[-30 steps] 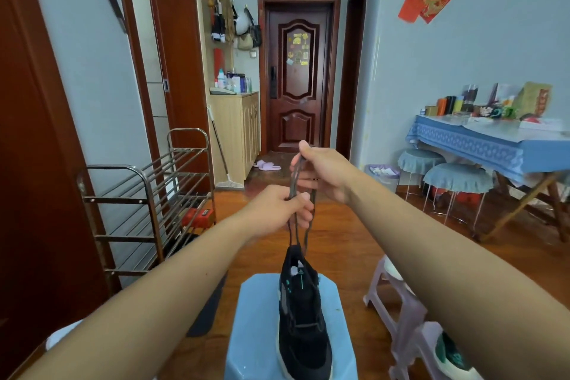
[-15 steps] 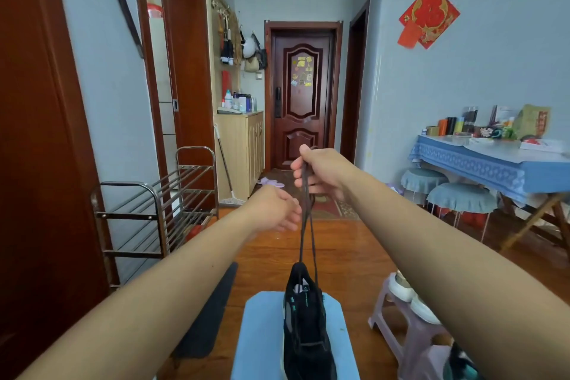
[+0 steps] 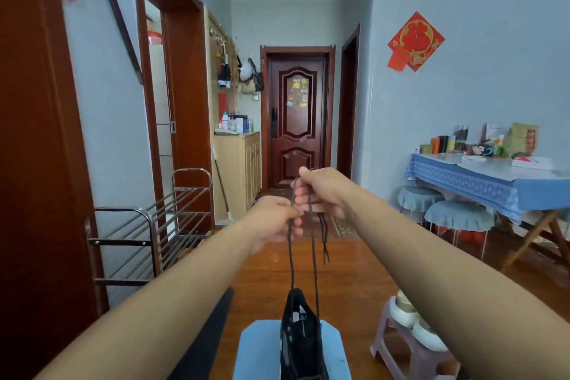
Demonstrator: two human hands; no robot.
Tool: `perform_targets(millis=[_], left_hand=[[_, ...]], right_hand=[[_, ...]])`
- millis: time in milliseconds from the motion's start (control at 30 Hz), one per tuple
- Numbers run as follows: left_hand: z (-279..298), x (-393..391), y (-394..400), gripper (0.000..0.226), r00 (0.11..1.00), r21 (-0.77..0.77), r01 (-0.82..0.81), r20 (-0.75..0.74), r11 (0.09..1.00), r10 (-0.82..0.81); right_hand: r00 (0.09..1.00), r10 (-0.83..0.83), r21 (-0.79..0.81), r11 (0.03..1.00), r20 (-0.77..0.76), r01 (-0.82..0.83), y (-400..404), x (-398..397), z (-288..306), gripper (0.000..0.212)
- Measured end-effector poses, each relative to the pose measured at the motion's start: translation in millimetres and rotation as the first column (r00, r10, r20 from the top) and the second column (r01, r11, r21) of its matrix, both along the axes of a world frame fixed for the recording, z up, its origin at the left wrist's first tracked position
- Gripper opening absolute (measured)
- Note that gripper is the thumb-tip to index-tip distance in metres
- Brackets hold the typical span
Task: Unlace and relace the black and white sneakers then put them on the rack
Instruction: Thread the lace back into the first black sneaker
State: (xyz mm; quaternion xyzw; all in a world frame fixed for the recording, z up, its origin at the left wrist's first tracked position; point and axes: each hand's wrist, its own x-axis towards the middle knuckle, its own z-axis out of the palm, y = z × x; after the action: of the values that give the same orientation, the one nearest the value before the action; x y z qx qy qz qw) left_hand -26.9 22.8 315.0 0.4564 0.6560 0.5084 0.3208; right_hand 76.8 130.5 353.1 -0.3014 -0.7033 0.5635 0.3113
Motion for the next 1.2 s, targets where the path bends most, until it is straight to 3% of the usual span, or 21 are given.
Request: perform_targets(millis=[100, 233, 433, 600, 700, 1000, 1133, 1200], left_hand=[[35.9, 0.8, 5.0, 0.015, 0.98, 0.067, -0.053, 0.195, 0.996, 0.039], [102.0, -0.5, 10.6, 0.027, 0.962, 0.144, -0.15, 0.251, 0.978, 0.11], [187.9, 14.5, -4.9, 0.022, 0.986, 0.333, -0.156, 0.11, 0.93, 0.126], [211.7, 22.8, -16.5, 0.024, 0.991, 0.395, -0.09, -0.057, 0.914, 0.122], [214.7, 24.5, -19.9, 0.023, 0.991, 0.439, -0.079, -0.063, 0.895, 0.118], [245.4, 29.6, -40.2, 0.029, 0.982, 0.545, -0.047, -0.128, 0.837, 0.138], [248.3, 37.9, -47.8, 0.027, 0.983, 0.549, -0.004, -0.153, 0.836, 0.105], [237.9, 34.8, -47.5, 0.028, 0.976, 0.476, -0.041, -0.169, 0.879, 0.137]], right_hand=[[0.997, -0.081, -0.026, 0.996, -0.013, 0.081, 5.2, -1.3, 21.1, 0.034], [0.989, -0.082, -0.008, 0.997, -0.121, 0.082, 3.0, 0.1, 69.9, 0.03], [0.961, -0.032, 0.155, 0.985, -0.275, 0.078, -15.3, 9.3, 141.0, 0.026], [0.955, -0.019, 0.364, 0.922, -0.297, 0.132, -27.6, 15.0, 163.1, 0.025], [0.965, -0.011, 0.445, 0.886, -0.263, 0.132, -34.6, 17.9, 160.5, 0.027], [0.946, 0.027, 0.533, 0.831, -0.324, 0.159, -60.4, 24.9, 196.9, 0.032], [0.946, 0.04, 0.534, 0.832, -0.321, 0.146, -65.2, 25.2, 197.3, 0.028], [0.956, -0.021, 0.536, 0.824, -0.291, 0.182, -61.8, 23.3, 183.4, 0.025]])
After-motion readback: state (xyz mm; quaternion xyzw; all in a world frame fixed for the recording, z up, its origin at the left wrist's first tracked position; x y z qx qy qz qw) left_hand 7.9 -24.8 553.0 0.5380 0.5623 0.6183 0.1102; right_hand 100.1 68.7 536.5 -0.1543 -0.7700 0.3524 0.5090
